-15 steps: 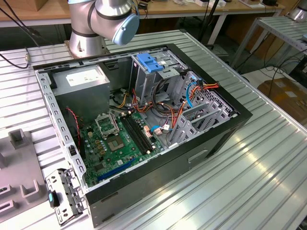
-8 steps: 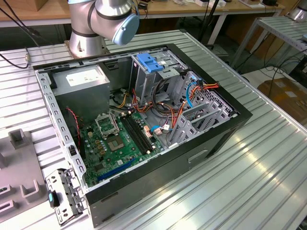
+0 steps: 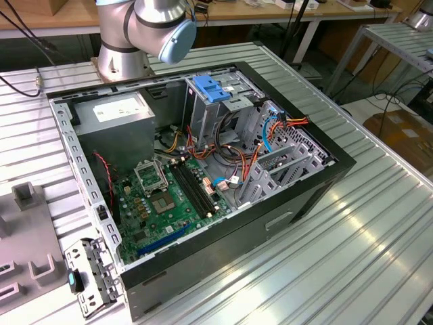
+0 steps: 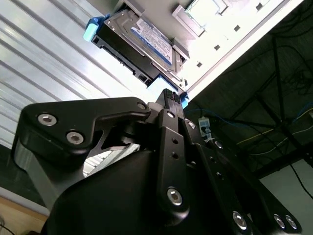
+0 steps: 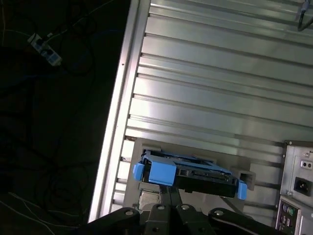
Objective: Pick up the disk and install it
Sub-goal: 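Pick up the disk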
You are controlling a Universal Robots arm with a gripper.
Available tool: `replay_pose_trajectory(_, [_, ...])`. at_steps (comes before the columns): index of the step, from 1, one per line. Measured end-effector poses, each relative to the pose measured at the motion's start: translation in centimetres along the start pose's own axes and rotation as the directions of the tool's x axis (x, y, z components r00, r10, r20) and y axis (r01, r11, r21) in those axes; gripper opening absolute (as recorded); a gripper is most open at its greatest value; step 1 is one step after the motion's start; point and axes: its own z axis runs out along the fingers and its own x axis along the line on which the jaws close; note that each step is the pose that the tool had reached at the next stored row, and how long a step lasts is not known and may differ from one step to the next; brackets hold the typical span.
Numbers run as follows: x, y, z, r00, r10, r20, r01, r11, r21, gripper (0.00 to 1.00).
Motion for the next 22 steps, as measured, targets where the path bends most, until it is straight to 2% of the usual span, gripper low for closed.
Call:
replay_pose_trajectory(6, [0.0, 0.0, 0.0, 0.9996, -0.029, -0.0013, 0.029, 0.9996, -0.0006, 0.11])
replay_pose_trajectory(9, [0.0, 0.0, 0.0, 0.9984, -0.056, -0.0026, 0.056, 0.9984, -0.0013, 0.11])
replay_pose_trajectory(10, [0.0, 0.0, 0.0, 0.9965, -0.084, -0.0038, 0.084, 0.9965, -0.002, 0.11])
replay_pose_trajectory(14, [0.0, 0.0, 0.0, 0.9886, -0.15, -0.0065, 0.15, 0.9886, -0.004, 0.11])
replay_pose_trajectory(22, [0.0, 0.0, 0.0, 0.9816, -0.191, -0.0082, 0.191, 0.9816, -0.0054, 0.11])
